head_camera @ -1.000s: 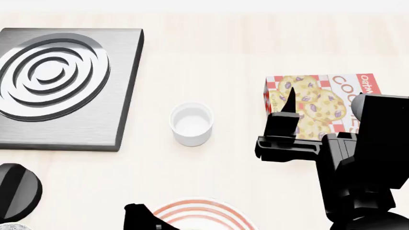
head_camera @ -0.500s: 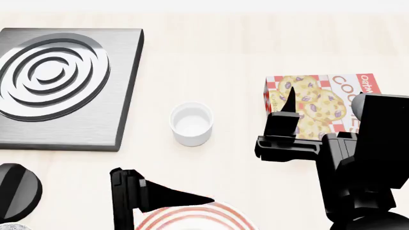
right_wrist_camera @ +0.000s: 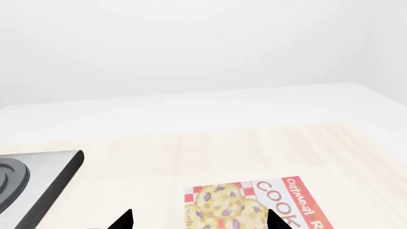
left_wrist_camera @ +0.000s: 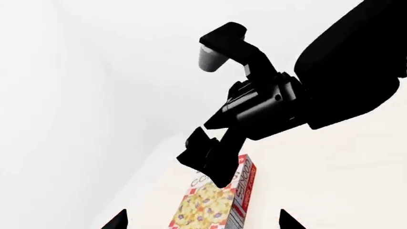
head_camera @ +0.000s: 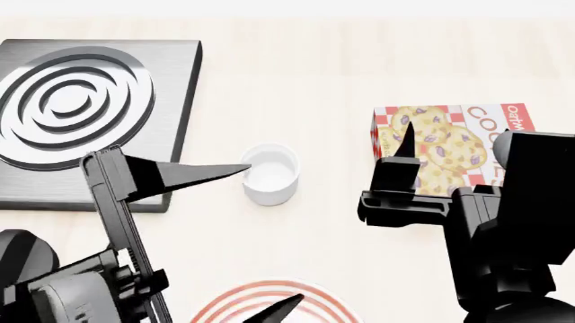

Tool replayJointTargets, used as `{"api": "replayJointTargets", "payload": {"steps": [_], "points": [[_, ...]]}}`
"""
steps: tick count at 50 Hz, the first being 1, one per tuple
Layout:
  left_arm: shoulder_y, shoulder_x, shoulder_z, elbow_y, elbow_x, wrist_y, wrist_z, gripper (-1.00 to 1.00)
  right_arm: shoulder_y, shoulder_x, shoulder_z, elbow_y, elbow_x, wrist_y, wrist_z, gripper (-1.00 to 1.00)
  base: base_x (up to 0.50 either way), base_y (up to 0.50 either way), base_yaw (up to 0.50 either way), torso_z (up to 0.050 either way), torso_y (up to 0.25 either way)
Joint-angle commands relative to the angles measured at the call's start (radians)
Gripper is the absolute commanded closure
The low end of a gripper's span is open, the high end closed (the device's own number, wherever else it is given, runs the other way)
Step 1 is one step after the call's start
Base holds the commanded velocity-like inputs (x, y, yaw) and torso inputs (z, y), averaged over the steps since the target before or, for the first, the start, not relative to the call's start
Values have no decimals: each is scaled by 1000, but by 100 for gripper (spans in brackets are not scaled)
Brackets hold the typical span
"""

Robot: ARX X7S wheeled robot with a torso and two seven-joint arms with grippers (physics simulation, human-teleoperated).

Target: Pick the akita bowl on the stove and place it on the plate.

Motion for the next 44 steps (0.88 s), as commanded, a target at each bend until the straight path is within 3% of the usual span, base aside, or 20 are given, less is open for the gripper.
{"api": "replayJointTargets", "payload": {"steps": [1, 44], "points": [[-4, 10, -118, -30, -126, 5, -62, -100, -3, 3, -6, 5, -2, -10, -1, -100, 0, 0, 0, 0, 0], [66, -23, -354, -144, -364, 84, -170, -100, -3, 13, -9, 6, 20, -15, 16, -100, 0, 0, 0, 0, 0]]}}
